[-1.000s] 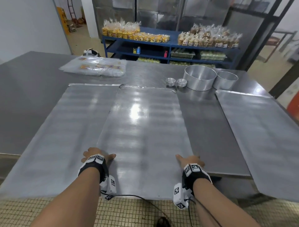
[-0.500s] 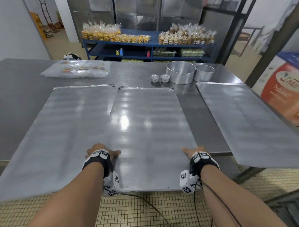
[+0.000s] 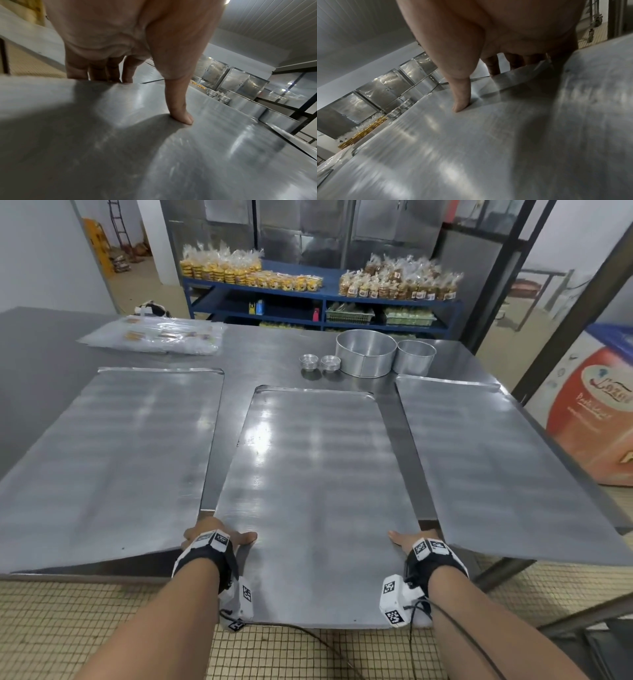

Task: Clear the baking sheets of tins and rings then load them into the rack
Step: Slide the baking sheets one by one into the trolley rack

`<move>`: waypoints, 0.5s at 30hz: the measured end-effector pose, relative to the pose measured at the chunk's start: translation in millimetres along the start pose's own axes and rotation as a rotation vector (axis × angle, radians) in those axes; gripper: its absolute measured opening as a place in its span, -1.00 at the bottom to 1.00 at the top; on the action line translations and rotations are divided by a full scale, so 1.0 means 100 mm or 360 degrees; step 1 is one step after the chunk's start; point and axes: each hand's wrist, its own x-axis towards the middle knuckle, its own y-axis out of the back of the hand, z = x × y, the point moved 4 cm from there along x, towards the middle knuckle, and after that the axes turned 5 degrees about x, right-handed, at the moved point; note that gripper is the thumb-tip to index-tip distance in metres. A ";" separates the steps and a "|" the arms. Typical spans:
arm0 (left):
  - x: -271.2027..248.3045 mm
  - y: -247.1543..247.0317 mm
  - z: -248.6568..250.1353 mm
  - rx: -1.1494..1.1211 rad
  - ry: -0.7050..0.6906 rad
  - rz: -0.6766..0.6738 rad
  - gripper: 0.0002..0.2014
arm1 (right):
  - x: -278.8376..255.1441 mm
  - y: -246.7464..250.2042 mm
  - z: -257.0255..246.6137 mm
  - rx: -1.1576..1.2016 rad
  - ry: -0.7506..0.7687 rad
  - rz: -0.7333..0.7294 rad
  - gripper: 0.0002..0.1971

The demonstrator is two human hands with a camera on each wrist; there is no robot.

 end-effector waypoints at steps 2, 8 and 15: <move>-0.09 -0.12 -0.04 -0.0013 0.0036 0.0004 0.03 | 0.06 0.01 0.12 0.0006 -0.0029 -0.0040 0.00; -0.34 -0.45 -0.25 -0.0121 0.0197 -0.0036 0.12 | 0.11 -0.01 0.50 0.0139 0.0007 -0.0111 0.08; -0.56 -0.51 -0.38 -0.0236 0.0255 -0.0100 0.23 | 0.12 -0.02 0.67 0.0182 -0.0013 -0.0239 -0.06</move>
